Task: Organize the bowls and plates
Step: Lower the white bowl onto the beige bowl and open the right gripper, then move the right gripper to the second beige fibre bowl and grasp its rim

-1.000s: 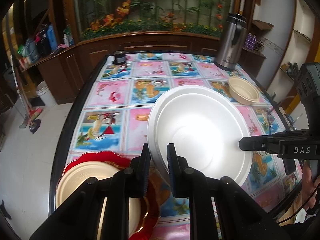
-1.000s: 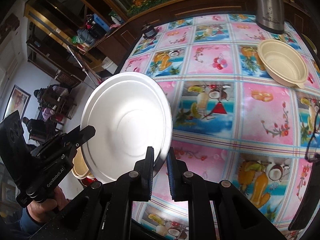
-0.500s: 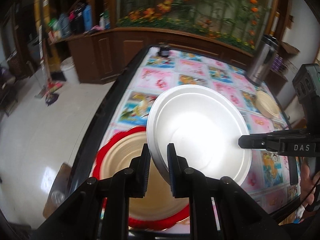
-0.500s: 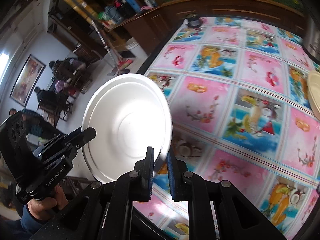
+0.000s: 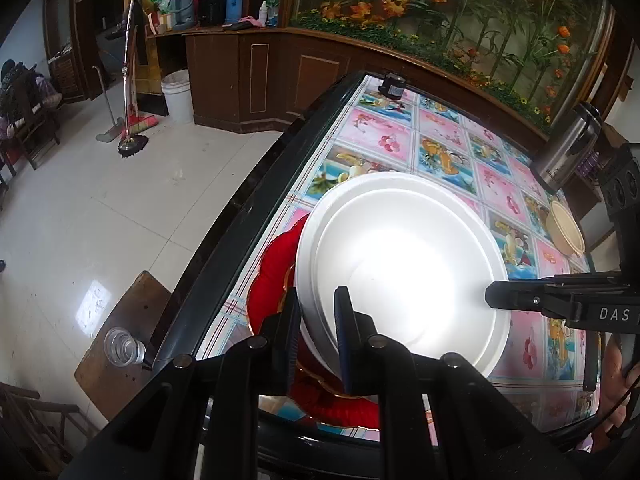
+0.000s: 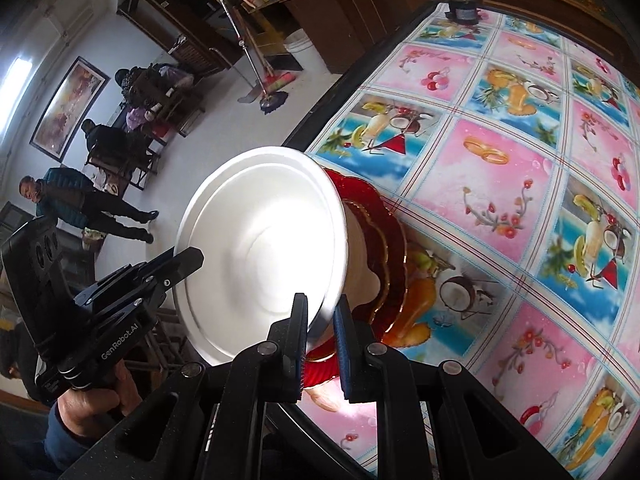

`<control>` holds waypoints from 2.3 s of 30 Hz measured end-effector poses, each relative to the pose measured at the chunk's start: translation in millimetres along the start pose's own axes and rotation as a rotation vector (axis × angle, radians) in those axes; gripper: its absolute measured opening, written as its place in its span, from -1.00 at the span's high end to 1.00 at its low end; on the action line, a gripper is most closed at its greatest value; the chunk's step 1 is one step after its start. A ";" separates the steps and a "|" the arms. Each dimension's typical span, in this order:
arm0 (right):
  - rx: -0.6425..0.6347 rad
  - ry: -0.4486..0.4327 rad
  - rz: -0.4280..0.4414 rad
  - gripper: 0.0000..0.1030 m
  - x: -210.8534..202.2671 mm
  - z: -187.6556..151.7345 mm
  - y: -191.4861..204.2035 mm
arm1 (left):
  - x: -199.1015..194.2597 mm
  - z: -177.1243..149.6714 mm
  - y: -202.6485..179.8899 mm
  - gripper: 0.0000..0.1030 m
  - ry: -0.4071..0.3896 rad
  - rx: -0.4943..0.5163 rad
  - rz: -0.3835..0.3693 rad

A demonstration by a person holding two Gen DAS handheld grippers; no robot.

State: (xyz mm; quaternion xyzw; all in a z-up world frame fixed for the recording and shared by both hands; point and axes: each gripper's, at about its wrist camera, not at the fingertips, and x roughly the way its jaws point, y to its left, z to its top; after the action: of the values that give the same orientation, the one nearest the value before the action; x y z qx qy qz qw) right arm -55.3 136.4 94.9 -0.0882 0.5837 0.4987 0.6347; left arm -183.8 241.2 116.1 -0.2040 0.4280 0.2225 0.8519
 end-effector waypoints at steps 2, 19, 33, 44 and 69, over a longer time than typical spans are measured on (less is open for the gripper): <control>-0.005 0.010 0.001 0.71 3.7 0.0 3.3 | 2.0 -0.7 2.8 0.71 0.008 -0.007 0.005; -0.004 0.041 0.043 0.66 14.4 0.5 1.7 | 8.8 -1.8 5.4 0.63 0.023 -0.027 0.033; 0.051 -0.082 0.071 0.60 -40.4 -5.8 -24.9 | -22.5 11.5 7.7 0.05 -0.079 -0.033 0.104; 0.254 -0.203 0.001 0.60 -94.4 -9.8 -111.8 | -42.0 27.8 -49.5 -0.02 -0.156 0.114 0.025; 0.546 -0.378 -0.235 0.61 -186.2 -20.5 -275.1 | 1.3 16.8 -158.9 -0.11 0.010 0.384 -0.186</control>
State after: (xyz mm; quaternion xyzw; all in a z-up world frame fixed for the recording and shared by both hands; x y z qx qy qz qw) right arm 167.0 -110.5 113.7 0.1121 0.5537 0.2553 0.7846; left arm -84.4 120.6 149.2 -0.0777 0.4461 0.0565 0.8898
